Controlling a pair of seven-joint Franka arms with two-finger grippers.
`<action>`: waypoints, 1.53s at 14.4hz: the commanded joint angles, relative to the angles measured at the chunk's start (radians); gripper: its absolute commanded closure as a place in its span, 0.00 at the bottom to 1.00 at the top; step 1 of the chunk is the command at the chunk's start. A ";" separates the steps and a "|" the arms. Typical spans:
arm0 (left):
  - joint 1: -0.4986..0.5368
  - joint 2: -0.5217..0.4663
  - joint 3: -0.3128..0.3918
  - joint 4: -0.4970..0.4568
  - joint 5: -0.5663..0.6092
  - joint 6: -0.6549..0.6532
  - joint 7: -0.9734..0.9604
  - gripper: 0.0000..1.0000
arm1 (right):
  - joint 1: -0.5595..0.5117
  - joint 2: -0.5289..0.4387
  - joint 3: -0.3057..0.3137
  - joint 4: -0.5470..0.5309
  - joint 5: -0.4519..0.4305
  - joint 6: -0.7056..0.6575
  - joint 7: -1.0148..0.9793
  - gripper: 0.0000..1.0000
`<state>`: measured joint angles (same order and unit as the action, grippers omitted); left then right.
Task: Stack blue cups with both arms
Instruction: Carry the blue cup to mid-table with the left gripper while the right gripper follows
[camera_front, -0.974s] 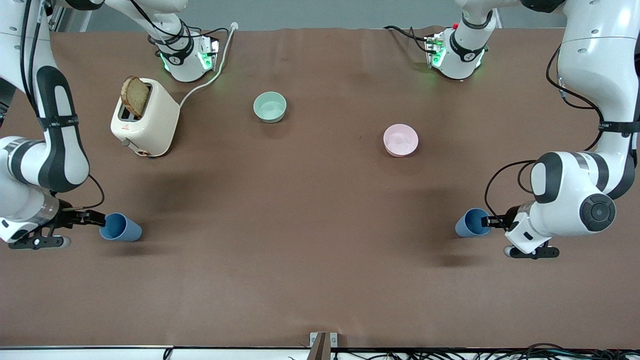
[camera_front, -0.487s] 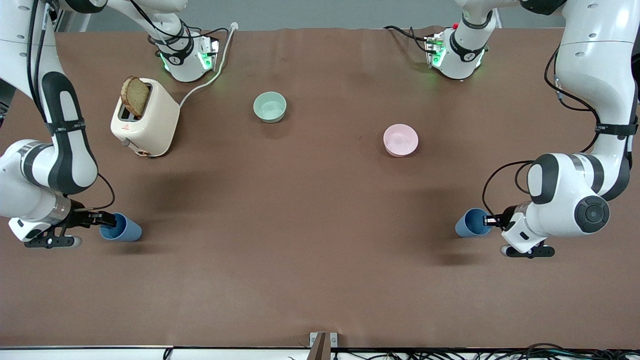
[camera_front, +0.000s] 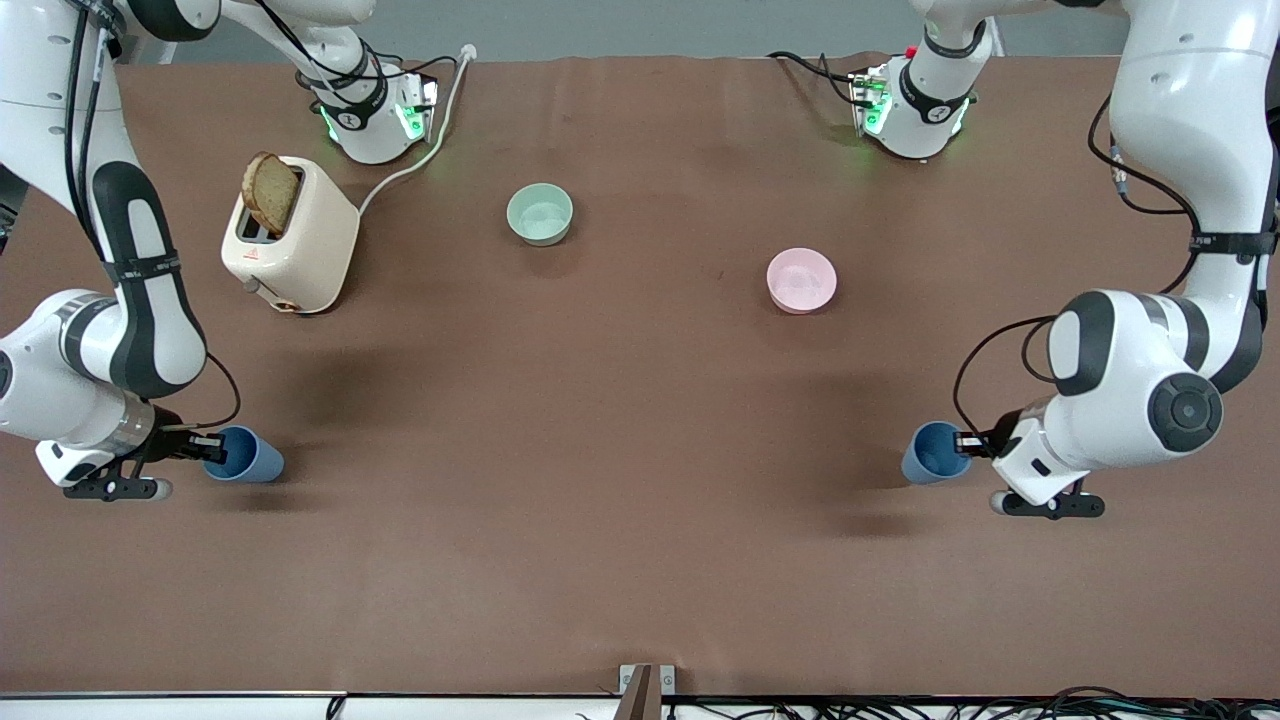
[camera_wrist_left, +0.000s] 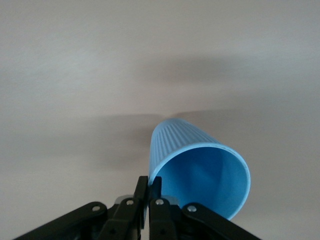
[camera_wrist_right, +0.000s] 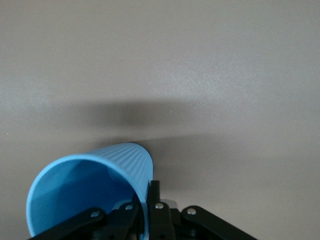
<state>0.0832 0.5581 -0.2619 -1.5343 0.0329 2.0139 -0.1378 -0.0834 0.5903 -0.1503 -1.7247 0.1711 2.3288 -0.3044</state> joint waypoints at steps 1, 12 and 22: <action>-0.010 -0.052 -0.150 -0.021 0.005 -0.020 -0.206 1.00 | -0.003 -0.016 0.001 0.010 0.015 -0.011 -0.027 1.00; -0.385 0.135 -0.203 0.045 0.019 0.182 -0.828 1.00 | 0.103 -0.191 0.005 0.264 0.002 -0.456 0.290 1.00; -0.523 0.188 -0.077 0.092 0.018 0.220 -0.953 0.00 | 0.231 -0.273 0.335 0.261 -0.099 -0.556 0.916 1.00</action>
<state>-0.4395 0.7462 -0.3467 -1.4783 0.0362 2.2397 -1.0724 0.1525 0.3444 0.0861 -1.4389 0.1200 1.7778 0.4939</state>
